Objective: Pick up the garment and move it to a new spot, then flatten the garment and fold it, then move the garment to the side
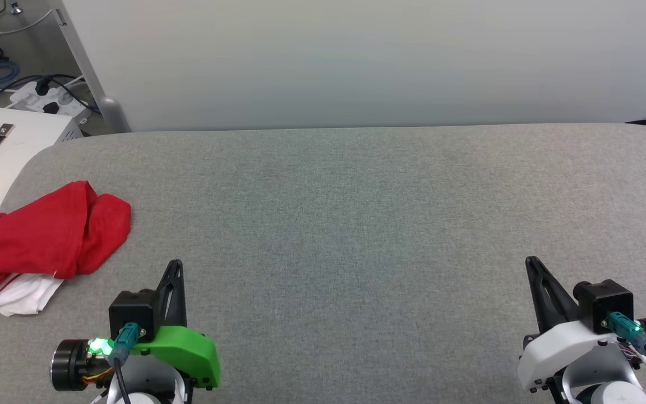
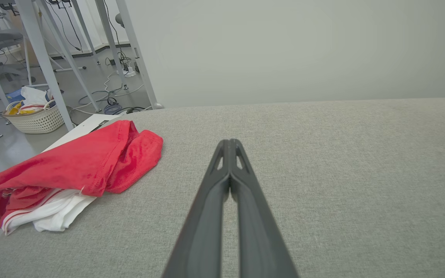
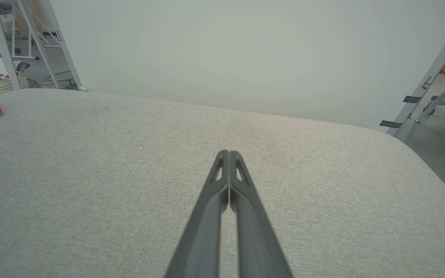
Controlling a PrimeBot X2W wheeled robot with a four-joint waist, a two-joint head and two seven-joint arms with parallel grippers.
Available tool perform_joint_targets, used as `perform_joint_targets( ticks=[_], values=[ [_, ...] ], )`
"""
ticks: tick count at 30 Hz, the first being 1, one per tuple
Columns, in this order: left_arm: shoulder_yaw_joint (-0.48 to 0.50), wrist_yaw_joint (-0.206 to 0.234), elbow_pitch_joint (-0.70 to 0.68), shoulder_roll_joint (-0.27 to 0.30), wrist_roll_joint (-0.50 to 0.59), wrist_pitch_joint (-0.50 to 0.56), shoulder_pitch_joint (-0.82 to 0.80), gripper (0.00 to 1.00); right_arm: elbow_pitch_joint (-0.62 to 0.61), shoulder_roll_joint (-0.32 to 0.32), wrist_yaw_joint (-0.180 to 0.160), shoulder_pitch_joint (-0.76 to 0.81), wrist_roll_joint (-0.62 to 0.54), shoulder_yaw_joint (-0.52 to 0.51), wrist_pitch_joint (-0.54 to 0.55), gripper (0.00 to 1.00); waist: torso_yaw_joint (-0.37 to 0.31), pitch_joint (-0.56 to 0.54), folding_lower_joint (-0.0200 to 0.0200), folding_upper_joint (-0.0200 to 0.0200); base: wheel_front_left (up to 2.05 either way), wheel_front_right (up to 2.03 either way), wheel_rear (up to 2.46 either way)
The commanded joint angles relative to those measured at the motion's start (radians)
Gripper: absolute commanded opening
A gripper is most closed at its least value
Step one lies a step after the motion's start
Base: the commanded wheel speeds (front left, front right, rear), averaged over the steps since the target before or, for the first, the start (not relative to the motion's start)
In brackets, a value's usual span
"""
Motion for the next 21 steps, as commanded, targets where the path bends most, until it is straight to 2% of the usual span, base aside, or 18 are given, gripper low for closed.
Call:
perform_joint_targets(
  ticks=[1,16,17,21],
  values=[
    [0.001,-0.004,-0.002,-0.005,0.010,-0.001,-0.018,0.00,0.002,0.000,-0.001,-0.016,-0.010,0.001,0.003,0.00,0.000,0.000,0.0000,0.0000,0.00,0.00,0.00],
    [0.001,-0.004,-0.002,-0.005,0.010,-0.001,-0.018,0.00,0.002,0.000,-0.001,-0.016,-0.010,0.001,0.003,0.00,0.000,0.000,0.0000,0.0000,0.00,0.00,0.00],
    [0.000,0.000,0.000,0.000,0.000,0.000,0.000,1.00,0.000,0.000,0.000,0.000,0.000,0.000,0.000,1.00,0.000,0.000,0.0000,0.0000,0.00,0.00,0.00],
    [-0.001,-0.001,0.001,0.000,-0.002,-0.002,0.000,1.00,0.000,0.000,0.000,0.000,0.002,0.001,-0.002,1.00,0.000,0.000,0.0000,0.0000,0.00,0.00,0.00]
  ],
)
